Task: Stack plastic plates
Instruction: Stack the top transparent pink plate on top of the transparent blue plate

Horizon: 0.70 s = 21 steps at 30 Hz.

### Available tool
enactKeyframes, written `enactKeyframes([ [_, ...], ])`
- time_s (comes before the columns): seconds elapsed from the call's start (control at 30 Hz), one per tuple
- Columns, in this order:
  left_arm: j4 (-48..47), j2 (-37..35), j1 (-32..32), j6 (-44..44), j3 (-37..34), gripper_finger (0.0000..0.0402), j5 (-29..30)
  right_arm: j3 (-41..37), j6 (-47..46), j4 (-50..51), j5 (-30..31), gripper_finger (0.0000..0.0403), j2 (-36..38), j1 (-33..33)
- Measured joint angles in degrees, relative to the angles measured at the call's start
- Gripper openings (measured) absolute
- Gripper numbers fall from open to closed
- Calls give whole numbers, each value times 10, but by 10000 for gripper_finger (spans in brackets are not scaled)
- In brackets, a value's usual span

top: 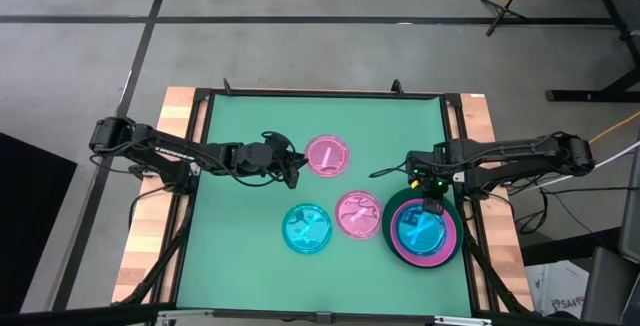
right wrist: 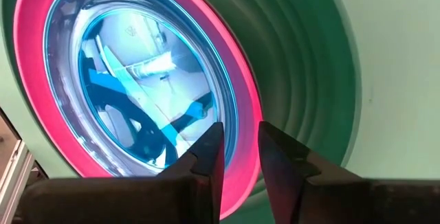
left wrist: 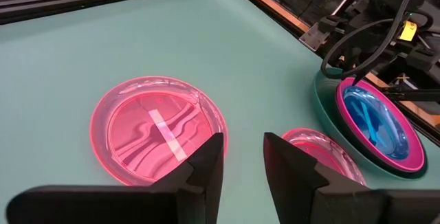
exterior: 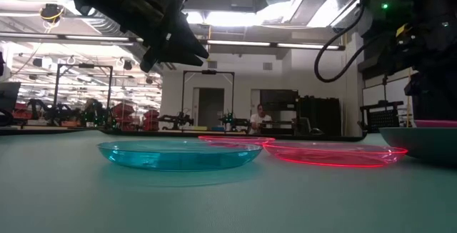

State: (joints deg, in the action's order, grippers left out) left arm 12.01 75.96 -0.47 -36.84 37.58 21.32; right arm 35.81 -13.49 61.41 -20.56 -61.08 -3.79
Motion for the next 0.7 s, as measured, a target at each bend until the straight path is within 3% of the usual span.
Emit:
enactKeyframes([
  [0.4,0,0,0,0,0,98,0,65,-1,0,4,83,0,0],
  [0.57,0,0,0,0,0,98,0,97,4,-35,59,83,0,0],
  [0.7,0,0,0,0,0,98,0,103,5,-119,108,83,0,0],
])
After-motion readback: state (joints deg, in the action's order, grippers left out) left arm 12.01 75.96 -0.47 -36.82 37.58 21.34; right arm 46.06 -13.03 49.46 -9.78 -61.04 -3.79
